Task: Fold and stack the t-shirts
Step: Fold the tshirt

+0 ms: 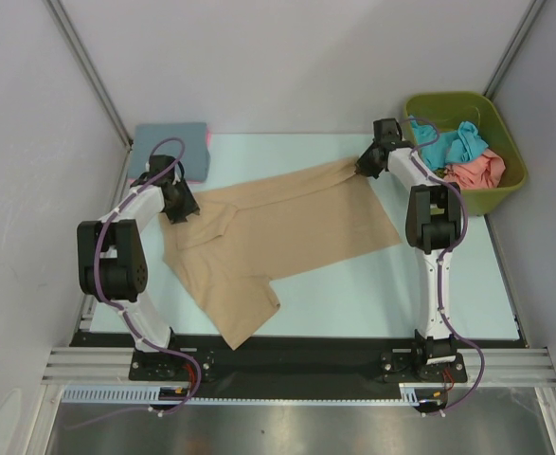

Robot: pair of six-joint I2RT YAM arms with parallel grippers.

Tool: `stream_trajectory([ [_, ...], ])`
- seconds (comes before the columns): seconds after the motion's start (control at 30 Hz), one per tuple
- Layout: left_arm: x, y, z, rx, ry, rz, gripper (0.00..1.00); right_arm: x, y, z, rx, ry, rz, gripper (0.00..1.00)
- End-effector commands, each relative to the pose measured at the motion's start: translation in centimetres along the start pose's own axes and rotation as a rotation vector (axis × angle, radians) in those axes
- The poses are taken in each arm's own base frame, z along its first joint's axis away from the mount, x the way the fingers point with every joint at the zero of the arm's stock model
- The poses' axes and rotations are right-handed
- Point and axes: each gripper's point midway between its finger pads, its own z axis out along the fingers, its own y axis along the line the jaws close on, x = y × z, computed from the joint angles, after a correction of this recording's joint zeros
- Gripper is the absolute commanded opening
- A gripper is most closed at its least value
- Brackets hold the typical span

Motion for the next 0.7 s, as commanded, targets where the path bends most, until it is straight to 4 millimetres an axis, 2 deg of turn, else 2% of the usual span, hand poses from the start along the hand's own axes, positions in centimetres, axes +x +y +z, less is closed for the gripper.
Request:
stream_trajectory([
  [0.0, -0.5, -0.7, -0.1, 0.031, -0.019, 0.005, 0.48, -1.8, 2.0, -2.8, -0.007, -0.043, -0.024, 0.00],
  [0.13, -0.3, -0.6, -0.1, 0.029, -0.017, 0.007, 0.48, -2.1, 1.6, -3.5, 0.025, -0.055, -0.008, 0.00],
  [0.37, -0.7, -0.5, -0.6, 0.027, -0.032, 0.021, 0.48, -0.6, 0.1, -3.3, 0.085, 0.002, 0.006, 0.00],
  [0.53, -0.7, -0.3, -0.7, 0.025, -0.031, 0.021, 0.48, -1.1, 0.0, -4.3, 0.113, -0.041, -0.027, 0.00],
  [0.67, -0.6, -0.4, -0.6, 0.028, -0.025, 0.023, 0.48, -1.6, -0.2, -4.0, 0.115, -0.057, -0.047, 0.00],
])
